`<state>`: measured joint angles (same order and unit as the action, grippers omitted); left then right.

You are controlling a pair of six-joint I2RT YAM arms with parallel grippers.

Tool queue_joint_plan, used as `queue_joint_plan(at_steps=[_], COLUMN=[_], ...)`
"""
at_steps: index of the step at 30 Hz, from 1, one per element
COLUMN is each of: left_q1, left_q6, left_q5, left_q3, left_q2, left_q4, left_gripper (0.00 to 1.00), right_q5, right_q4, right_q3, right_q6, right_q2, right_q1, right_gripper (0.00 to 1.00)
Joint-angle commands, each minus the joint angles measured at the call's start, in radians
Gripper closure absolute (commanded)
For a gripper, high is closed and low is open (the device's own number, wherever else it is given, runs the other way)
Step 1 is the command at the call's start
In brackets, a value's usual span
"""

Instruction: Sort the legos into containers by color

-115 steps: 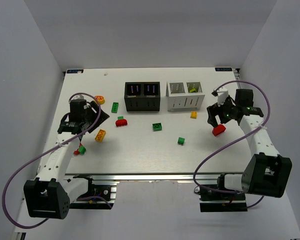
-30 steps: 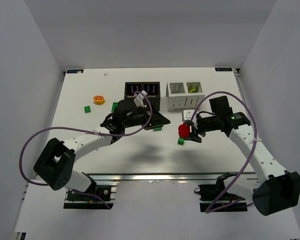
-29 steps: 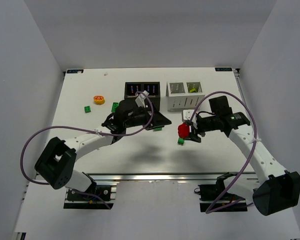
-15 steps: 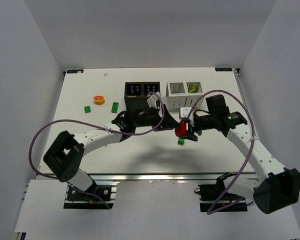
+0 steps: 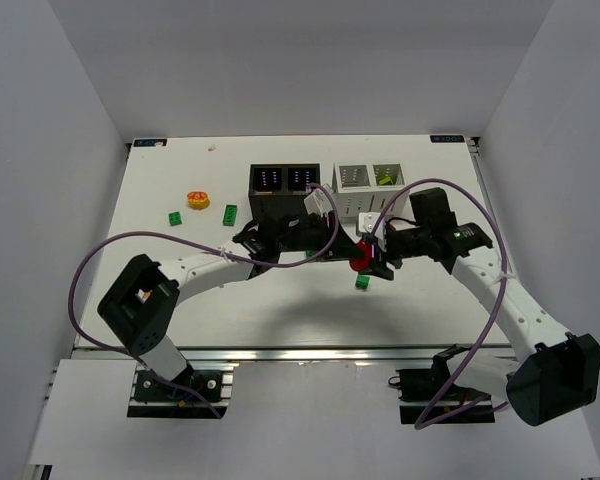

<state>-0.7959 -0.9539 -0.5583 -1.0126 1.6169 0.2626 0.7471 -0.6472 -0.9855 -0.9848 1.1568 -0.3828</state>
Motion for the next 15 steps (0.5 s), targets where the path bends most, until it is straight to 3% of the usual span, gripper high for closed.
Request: queue_joint_plan(at_steps=[1,3,6,15], left_q1=[-0.006,-0.006,-0.002,0.079], left_q6=[0.041,0.055,0.095,0.113], left_q5=[-0.022,-0.009,0.027,0.063], left_q3=[-0.034,-0.038,-0.047,0.011], left_q2=[0.003,-0.009,-0.034,-0.127], left_q4=[-0.019,-0.052,-0.098,-0.146], left_gripper=[0.68,0.79,0.86,0.94], right_q5=[0.003,-0.021,-0.06,-0.127], right_q4=[0.026,0.023,0.032,0.061], right_q3=[-0.027,-0.016,0.018,0.093], right_q6=[0.014,0.002,-0.006,0.006], right_q2=[-0.003,-0.006,-0.017,-0.045], right_q1=[-0.004,-0.005,-0.005,0.019], right_gripper=[0.87,0.87,0.87,0.89])
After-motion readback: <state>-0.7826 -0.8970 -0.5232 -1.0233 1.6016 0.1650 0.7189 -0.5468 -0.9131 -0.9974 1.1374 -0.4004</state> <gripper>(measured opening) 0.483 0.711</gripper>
